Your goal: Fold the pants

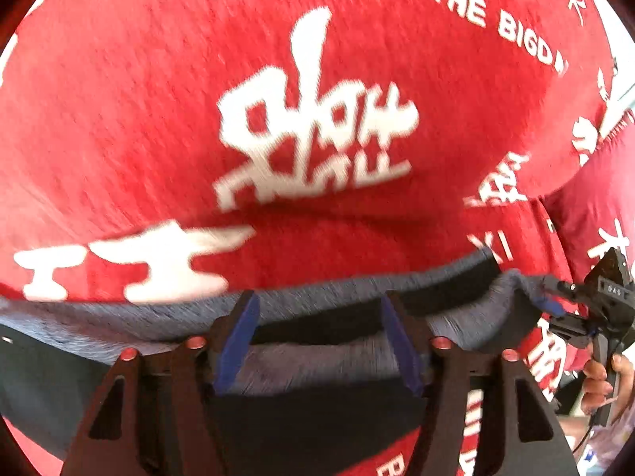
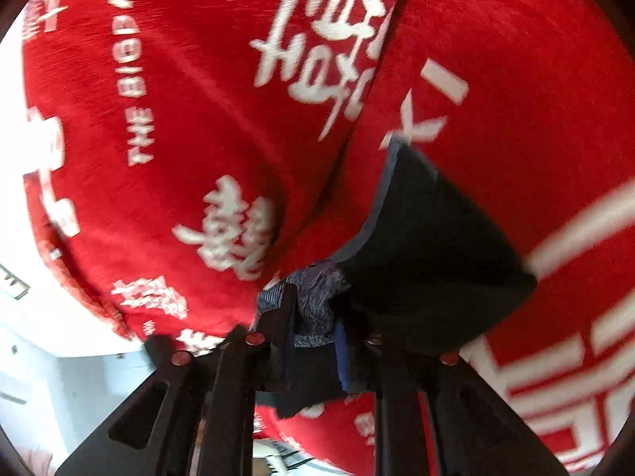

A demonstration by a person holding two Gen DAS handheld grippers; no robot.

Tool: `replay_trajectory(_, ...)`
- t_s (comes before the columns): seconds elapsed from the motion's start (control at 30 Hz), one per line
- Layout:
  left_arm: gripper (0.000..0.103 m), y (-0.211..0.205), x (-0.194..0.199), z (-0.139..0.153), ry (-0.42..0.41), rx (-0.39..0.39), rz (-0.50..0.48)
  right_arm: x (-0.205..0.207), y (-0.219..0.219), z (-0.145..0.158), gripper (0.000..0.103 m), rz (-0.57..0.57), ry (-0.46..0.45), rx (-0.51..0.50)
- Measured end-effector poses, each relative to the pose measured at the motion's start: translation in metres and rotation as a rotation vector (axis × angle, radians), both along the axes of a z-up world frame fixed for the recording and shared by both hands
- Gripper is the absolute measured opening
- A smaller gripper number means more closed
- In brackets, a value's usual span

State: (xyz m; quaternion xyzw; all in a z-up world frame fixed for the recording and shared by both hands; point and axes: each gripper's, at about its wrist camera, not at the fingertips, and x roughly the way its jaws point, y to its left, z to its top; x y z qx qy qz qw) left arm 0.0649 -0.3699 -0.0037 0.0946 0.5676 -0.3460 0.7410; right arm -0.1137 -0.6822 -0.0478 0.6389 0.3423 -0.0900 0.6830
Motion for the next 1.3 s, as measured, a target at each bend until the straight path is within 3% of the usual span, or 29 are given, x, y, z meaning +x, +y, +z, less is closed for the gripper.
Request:
replay_trajectory(0.03, 0.075, 0.003, 0.003, 0.004, -0.017, 0.001, 0.014, -0.003, -0.005, -0.001, 0.063, 0.005, 0.004, -0.015)
replay_trajectory(0.07, 0.075, 0.006, 0.005, 0.006, -0.029, 0.007, 0.026, 0.001, -0.008, 0.005, 0.072, 0.012, 0.006, -0.053)
replay_trajectory(0.17, 0.075, 0.017, 0.003, 0.000, -0.036, 0.064, 0.035, -0.001, -0.007, 0.020, 0.075, 0.045, 0.017, -0.135)
replay_trajectory(0.27, 0.075, 0.029, -0.009, -0.021, -0.013, 0.145, 0.040, -0.024, 0.002, 0.019, 0.069, 0.034, 0.098, -0.174)
replay_trajectory(0.37, 0.075, 0.042, -0.024, -0.043, 0.030, 0.198, 0.063, -0.053, 0.008, 0.003, 0.058, -0.033, 0.171, -0.139)
replay_trajectory(0.53, 0.075, 0.047, -0.042, -0.062, 0.056, 0.238, 0.074, -0.082, 0.012, -0.035, 0.051, -0.100, 0.260, -0.068)
replay_trajectory(0.57, 0.075, 0.047, -0.043, -0.065, 0.057, 0.246, 0.071, -0.080, 0.010, -0.041, 0.045, -0.098, 0.264, -0.061)
replay_trajectory(0.6, 0.075, 0.046, -0.044, -0.067, 0.056, 0.254, 0.069, -0.078, 0.008, -0.047, 0.019, -0.091, 0.267, -0.058)
replay_trajectory(0.63, 0.075, 0.044, -0.045, -0.066, 0.053, 0.262, 0.070, -0.074, 0.005, -0.051, 0.010, -0.086, 0.260, -0.047)
replay_trajectory(0.8, 0.075, 0.040, -0.046, -0.053, 0.008, 0.231, 0.069, -0.055, 0.002, -0.007, 0.009, -0.024, 0.095, -0.162)
replay_trajectory(0.9, 0.075, 0.034, -0.040, -0.071, 0.040, 0.274, 0.091, -0.045, -0.002, -0.016, 0.009, 0.042, 0.189, -0.202)
replay_trajectory(0.97, 0.075, 0.034, -0.039, -0.079, 0.041, 0.315, 0.116, -0.053, -0.005, -0.050, 0.009, 0.062, 0.317, -0.136)
replay_trajectory(1.0, 0.075, 0.035, -0.038, -0.079, 0.042, 0.318, 0.125, -0.059, -0.005, -0.057, 0.008, 0.042, 0.290, -0.080)
replay_trajectory(1.03, 0.075, 0.037, -0.038, -0.074, 0.035, 0.302, 0.130, -0.071, -0.006, -0.059, 0.012, -0.016, 0.251, -0.023)
replay_trajectory(1.07, 0.075, 0.039, -0.037, -0.067, 0.014, 0.293, 0.131, -0.079, -0.005, -0.054, 0.021, -0.037, 0.287, -0.033)
replay_trajectory(1.1, 0.075, 0.040, -0.037, -0.062, 0.000, 0.290, 0.129, -0.084, -0.003, -0.047, 0.031, -0.044, 0.307, -0.062)
replay_trajectory(1.2, 0.075, 0.036, -0.032, -0.049, -0.053, 0.285, 0.116, -0.090, 0.006, -0.007, 0.031, -0.041, 0.266, -0.201)
replay_trajectory(1.3, 0.075, 0.024, -0.022, -0.056, -0.070, 0.316, 0.116, -0.042, 0.021, 0.021, 0.031, 0.136, 0.184, -0.337)
